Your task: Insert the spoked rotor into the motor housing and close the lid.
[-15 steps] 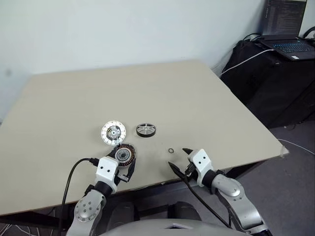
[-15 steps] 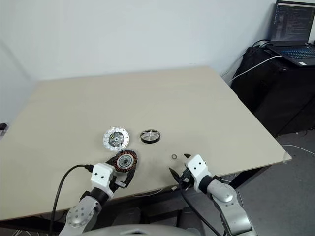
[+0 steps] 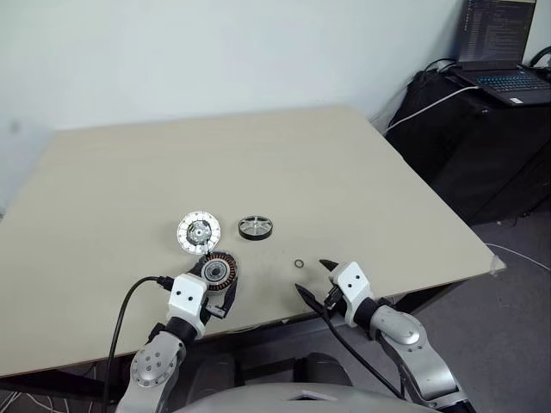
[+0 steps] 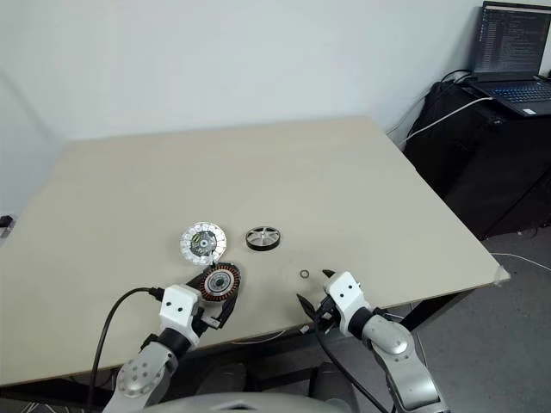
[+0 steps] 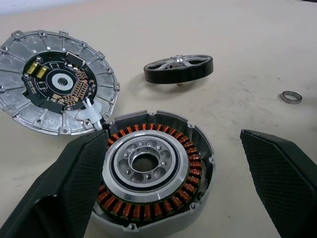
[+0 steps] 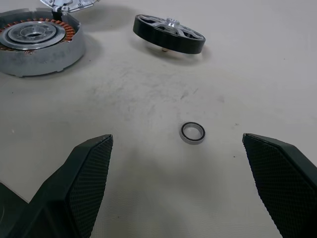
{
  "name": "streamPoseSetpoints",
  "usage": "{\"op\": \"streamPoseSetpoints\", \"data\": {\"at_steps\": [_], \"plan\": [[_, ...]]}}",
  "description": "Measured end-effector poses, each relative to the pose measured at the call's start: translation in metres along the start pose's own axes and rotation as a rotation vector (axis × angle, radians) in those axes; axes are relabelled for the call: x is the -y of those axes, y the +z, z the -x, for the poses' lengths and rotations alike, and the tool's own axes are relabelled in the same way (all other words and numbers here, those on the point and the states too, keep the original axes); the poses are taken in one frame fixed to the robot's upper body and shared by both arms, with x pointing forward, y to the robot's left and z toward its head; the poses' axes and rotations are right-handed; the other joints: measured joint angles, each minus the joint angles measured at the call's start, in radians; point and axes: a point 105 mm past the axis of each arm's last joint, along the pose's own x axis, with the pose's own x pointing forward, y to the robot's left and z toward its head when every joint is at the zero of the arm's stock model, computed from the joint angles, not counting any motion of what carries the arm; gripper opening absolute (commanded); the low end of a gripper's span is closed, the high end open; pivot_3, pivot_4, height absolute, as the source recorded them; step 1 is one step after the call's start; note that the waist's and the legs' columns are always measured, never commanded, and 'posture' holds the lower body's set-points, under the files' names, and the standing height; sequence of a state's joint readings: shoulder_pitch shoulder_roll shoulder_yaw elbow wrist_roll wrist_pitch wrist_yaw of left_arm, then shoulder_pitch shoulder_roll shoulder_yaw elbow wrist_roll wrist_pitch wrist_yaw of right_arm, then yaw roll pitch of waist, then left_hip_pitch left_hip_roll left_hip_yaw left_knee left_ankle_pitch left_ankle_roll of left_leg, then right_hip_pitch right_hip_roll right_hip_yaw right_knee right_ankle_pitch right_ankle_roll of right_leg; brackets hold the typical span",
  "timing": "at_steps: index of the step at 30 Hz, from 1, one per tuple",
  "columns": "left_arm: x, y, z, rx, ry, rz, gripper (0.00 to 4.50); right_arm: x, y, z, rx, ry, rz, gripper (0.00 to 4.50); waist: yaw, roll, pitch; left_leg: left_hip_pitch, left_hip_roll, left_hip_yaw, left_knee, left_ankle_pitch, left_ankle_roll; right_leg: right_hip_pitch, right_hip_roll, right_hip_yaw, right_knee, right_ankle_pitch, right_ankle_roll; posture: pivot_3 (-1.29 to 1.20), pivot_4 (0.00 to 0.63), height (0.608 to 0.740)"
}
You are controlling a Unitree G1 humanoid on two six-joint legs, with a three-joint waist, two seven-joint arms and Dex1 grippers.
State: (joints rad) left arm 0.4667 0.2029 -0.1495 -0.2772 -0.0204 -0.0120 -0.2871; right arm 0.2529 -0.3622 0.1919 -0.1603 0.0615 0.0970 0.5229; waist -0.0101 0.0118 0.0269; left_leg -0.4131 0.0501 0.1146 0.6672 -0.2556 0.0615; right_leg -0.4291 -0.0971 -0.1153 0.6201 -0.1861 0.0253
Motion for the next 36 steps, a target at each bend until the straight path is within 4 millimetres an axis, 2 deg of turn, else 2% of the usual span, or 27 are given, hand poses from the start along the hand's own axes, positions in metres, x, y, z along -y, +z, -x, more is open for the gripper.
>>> {"op": "streamPoseSetpoints", "data": {"at_steps": [6, 19, 26, 32, 33, 36], "plan": [[0.001, 0.001, 0.000, 0.003, -0.005, -0.001, 4.50, 0.003, -0.002, -0.008, -0.010, -0.051, -0.044, 4.48, -0.001, 0.000, 0.000, 0.000, 0.000, 0.000, 0.000, 0.000, 0.000, 0.000, 0.000, 0.000, 0.001, 0.000, 0.000, 0.00, 0.000, 0.740], [0.001, -0.002, 0.000, 0.005, -0.011, -0.001, 4.50, 0.002, 0.006, -0.054, -0.020, -0.034, -0.097, 4.48, -0.001, 0.000, 0.000, 0.001, 0.000, 0.001, 0.001, 0.000, 0.000, 0.000, 0.000, 0.000, 0.002, 0.000, 0.000, 0.00, 0.000, 0.740], [0.001, -0.006, 0.000, 0.007, -0.007, 0.001, 4.50, 0.005, -0.006, -0.062, -0.074, -0.018, -0.111, 4.48, -0.001, 0.000, 0.000, 0.001, 0.000, 0.001, 0.001, 0.000, 0.000, 0.000, 0.000, 0.001, 0.002, 0.000, 0.000, 0.00, 0.000, 0.740], [0.001, -0.010, 0.001, -0.005, -0.002, 0.006, 4.50, 0.009, -0.013, -0.060, -0.102, -0.021, -0.128, 4.48, -0.001, 0.000, -0.001, 0.001, 0.000, 0.001, 0.001, 0.000, 0.000, 0.000, 0.000, 0.001, 0.003, 0.000, 0.000, 0.00, 0.000, 0.740], [0.001, -0.011, 0.001, -0.006, -0.002, 0.006, 4.50, 0.009, -0.013, -0.060, -0.104, -0.020, -0.131, 4.09, -0.001, 0.000, -0.001, 0.001, 0.000, 0.001, 0.001, 0.000, 0.000, 0.000, 0.000, 0.001, 0.003, 0.000, 0.000, 0.00, 0.000, 0.740], [0.004, -0.010, 0.001, -0.005, -0.009, 0.008, 4.50, 0.013, -0.016, -0.057, -0.116, -0.025, -0.130, 3.32, 0.000, 0.001, -0.002, 0.001, 0.000, 0.001, 0.001, 0.000, 0.000, 0.000, 0.000, 0.001, 0.003, 0.000, 0.000, 0.00, 0.000, 0.740]]}}
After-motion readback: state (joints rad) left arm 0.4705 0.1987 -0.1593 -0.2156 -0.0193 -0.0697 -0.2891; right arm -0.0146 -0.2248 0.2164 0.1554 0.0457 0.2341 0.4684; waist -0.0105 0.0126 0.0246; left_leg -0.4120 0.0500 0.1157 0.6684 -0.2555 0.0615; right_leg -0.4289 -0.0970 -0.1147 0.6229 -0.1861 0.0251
